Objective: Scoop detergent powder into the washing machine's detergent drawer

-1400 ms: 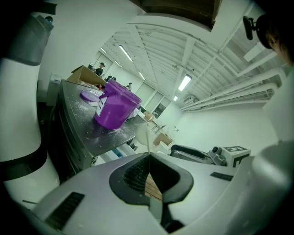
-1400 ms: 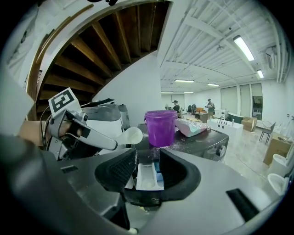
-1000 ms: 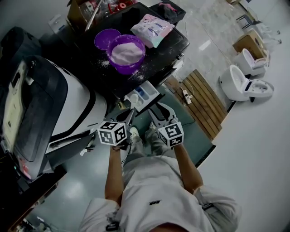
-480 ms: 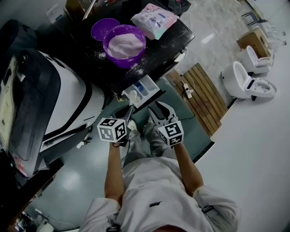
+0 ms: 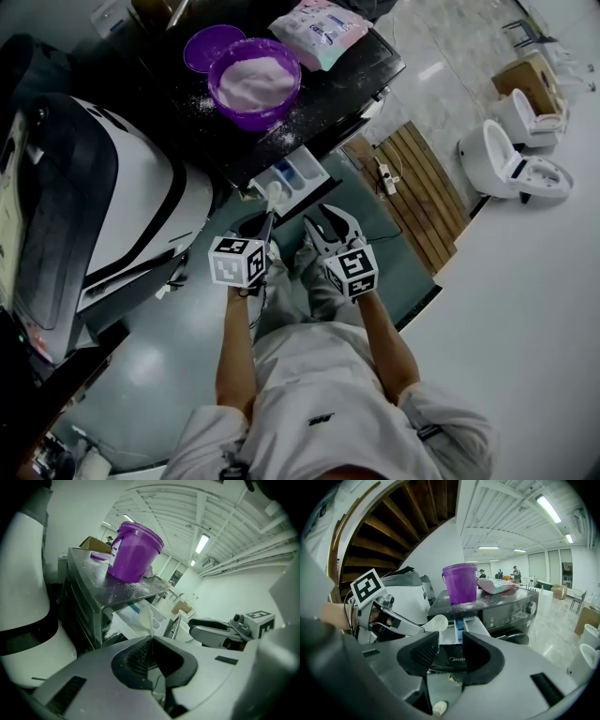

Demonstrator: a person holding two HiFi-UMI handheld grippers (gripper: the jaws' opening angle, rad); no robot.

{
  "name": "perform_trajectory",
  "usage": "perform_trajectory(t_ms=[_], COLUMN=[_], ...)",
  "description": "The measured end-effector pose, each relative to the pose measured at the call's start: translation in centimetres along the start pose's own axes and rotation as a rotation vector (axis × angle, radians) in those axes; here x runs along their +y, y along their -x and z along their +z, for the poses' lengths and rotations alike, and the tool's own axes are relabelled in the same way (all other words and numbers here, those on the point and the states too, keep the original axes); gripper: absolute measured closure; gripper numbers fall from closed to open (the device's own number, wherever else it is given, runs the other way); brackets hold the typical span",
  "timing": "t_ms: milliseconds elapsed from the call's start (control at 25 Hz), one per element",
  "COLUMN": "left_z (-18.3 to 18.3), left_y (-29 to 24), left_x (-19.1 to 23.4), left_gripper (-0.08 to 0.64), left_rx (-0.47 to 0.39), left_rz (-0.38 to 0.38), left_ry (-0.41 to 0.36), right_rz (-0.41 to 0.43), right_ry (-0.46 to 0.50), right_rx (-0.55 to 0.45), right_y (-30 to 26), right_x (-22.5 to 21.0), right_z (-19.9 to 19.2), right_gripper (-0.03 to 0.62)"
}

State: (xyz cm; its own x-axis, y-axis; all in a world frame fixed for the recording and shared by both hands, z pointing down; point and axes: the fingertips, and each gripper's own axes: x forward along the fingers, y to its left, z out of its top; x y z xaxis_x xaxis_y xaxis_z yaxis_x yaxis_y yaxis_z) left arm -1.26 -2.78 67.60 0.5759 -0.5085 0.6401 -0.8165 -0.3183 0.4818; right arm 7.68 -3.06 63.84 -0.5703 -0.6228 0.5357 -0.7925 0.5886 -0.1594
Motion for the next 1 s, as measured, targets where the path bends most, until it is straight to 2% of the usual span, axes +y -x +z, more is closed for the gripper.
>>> perform_trajectory(t_ms=[400, 640, 1000], left_z=[-0.7, -1.2, -1.4], left_y=[-0.6, -1.0, -1.6], left_x=[0.7, 1.0, 1.1], left_gripper=[0.545, 0.545, 0.545], left_rx=[0.051, 0.095, 0.135], left_rz=[0.082, 0.157, 0.23], left_ry=[-0.112, -0.233, -0.377], right_rz=[-0.006, -0.006, -0.004], right_ry=[-0.014, -0.02, -0.02], right_rx=[0.005, 0.008, 0.015], right_y=[-0.2, -0.5, -0.8], right_x=[0.1, 0.2, 0.2], right_z=[-0.6, -0.9, -0.9], right_gripper=[0.437, 0.437, 0.437])
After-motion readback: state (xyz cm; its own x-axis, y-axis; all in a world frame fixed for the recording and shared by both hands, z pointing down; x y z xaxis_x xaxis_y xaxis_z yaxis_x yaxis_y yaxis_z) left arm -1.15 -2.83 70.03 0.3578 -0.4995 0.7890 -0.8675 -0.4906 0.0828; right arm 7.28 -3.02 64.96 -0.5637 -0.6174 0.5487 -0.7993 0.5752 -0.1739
